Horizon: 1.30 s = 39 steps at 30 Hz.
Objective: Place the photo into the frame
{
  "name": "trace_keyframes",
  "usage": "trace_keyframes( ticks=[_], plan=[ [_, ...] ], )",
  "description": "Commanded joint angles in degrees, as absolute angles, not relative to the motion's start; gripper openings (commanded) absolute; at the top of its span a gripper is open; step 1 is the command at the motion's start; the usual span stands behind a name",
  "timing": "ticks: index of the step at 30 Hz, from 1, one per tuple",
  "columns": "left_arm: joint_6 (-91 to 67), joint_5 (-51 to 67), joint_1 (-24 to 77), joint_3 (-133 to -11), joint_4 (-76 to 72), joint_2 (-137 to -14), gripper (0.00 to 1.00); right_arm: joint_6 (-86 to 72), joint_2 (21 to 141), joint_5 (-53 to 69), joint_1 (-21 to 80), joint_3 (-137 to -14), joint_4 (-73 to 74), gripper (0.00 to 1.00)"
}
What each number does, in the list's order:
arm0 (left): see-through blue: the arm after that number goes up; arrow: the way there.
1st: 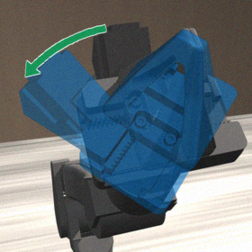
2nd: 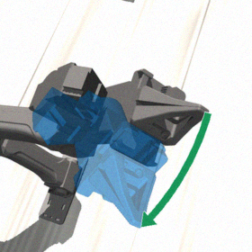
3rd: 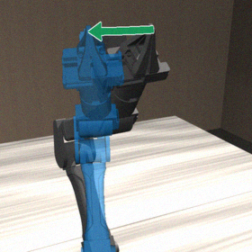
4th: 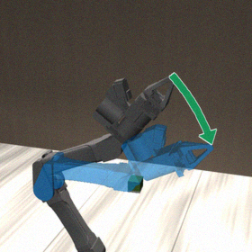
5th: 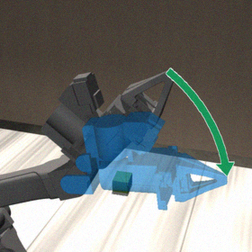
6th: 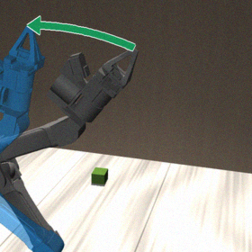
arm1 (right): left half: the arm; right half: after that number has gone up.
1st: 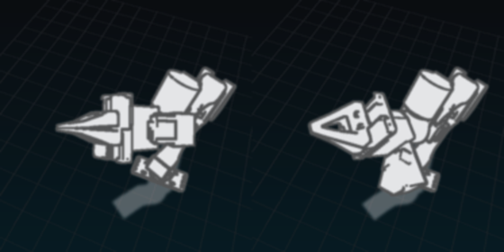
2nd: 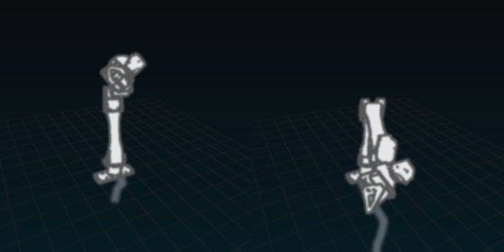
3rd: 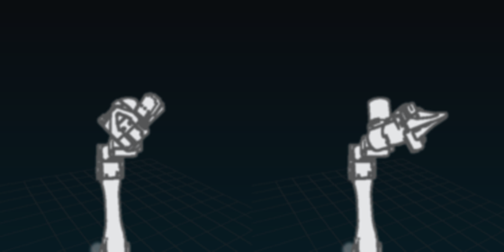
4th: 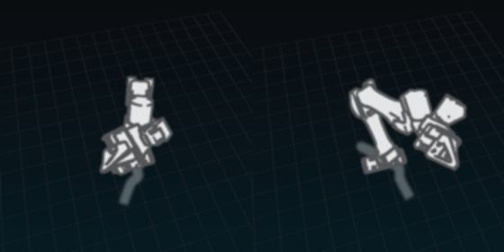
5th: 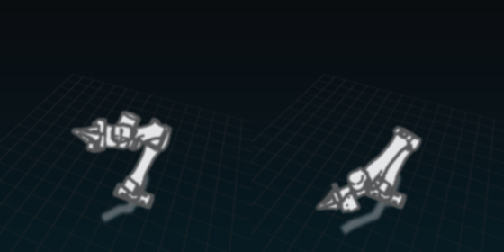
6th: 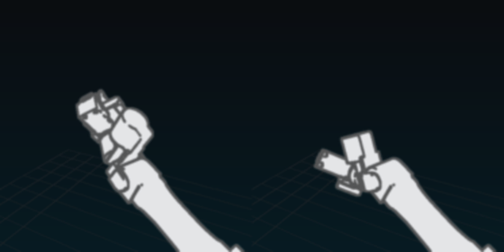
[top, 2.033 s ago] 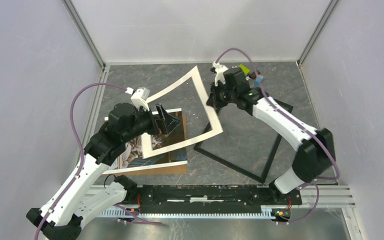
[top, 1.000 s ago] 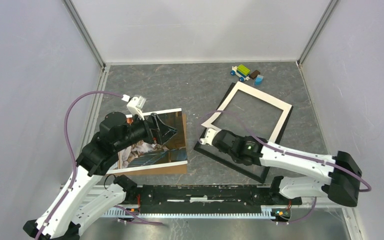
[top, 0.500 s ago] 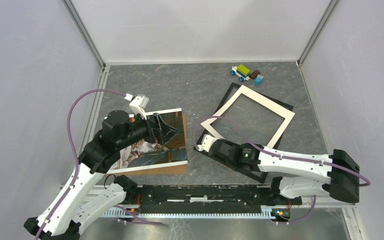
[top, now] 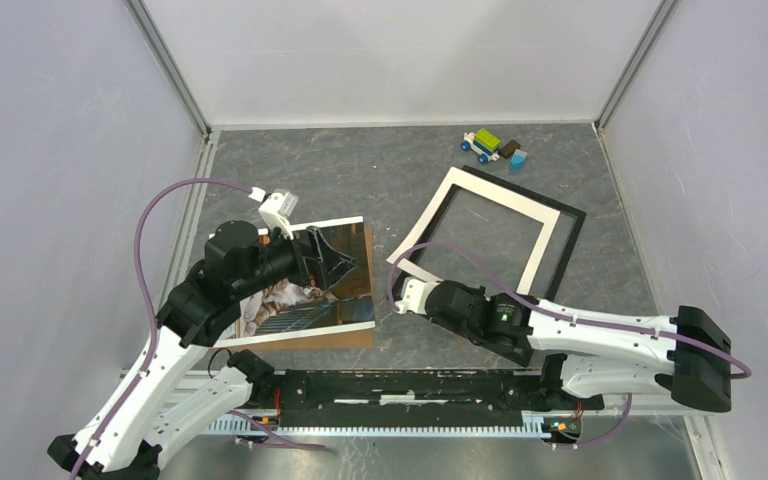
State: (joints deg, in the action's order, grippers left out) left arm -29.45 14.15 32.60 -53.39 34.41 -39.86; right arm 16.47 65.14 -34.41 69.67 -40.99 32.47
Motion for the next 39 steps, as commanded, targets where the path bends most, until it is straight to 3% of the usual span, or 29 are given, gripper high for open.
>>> trace_keyframes(
  ticks=[1,14,27,39],
  plan=[
    [-27.7,15.6,32.5,-54.2,34.6,-39.4,1.0,20.1,63.1,-30.8,70.1,-41.5,29.9,0.0],
    [-28.0,16.5,32.5,-53.4,34.1,-39.3,1.0,12.6,63.7,-36.7,70.0,-44.7,43.5,0.0],
    [-27.3,16.9,32.5,-53.1,33.8,-39.3,1.0,11.6,55.7,-39.8,69.1,-48.5,47.4,0.0],
    [-27.6,17.0,32.6,-53.0,33.5,-39.6,1.0,3.0,57.7,-42.5,68.6,-57.3,53.2,0.0]
  ],
)
